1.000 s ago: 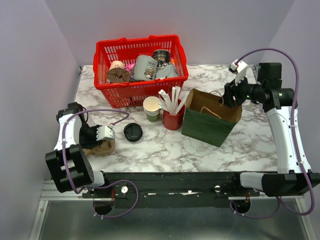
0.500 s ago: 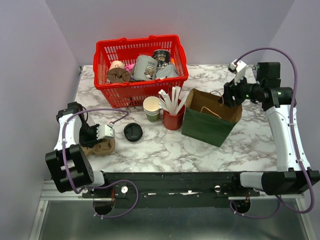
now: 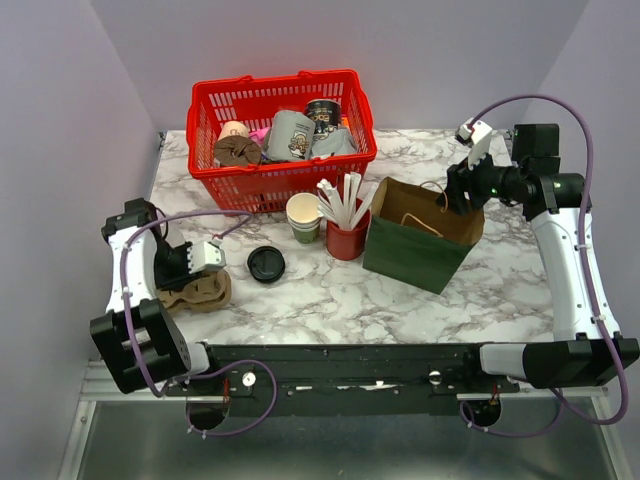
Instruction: Pack the takeout coffee
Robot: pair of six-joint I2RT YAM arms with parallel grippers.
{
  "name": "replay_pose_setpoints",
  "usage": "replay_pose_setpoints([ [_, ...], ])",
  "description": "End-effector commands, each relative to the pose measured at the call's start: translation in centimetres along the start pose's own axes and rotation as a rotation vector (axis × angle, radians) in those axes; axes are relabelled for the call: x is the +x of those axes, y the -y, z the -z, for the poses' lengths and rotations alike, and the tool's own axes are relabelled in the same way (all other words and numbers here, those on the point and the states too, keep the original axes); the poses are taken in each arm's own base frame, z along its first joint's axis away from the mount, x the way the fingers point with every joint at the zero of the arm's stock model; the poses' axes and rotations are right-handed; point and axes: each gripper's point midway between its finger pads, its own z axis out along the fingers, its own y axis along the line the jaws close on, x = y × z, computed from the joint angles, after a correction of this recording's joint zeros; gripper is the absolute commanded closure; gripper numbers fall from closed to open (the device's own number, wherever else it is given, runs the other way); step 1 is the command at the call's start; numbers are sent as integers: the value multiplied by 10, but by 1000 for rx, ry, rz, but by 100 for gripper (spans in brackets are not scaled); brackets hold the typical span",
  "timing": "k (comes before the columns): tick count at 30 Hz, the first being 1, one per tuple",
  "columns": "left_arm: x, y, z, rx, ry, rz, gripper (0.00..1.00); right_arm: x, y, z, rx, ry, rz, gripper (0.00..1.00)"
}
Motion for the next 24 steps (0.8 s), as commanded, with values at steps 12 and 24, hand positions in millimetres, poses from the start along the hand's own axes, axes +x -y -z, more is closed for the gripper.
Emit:
replay_pose_setpoints([
  [12,-72,8,72,-148,252,37,100,-26,1,20,14,42,104,36],
  [24,-193,2,128,-216,682,126,100,-18,-21,23,-161,-22,201,34],
])
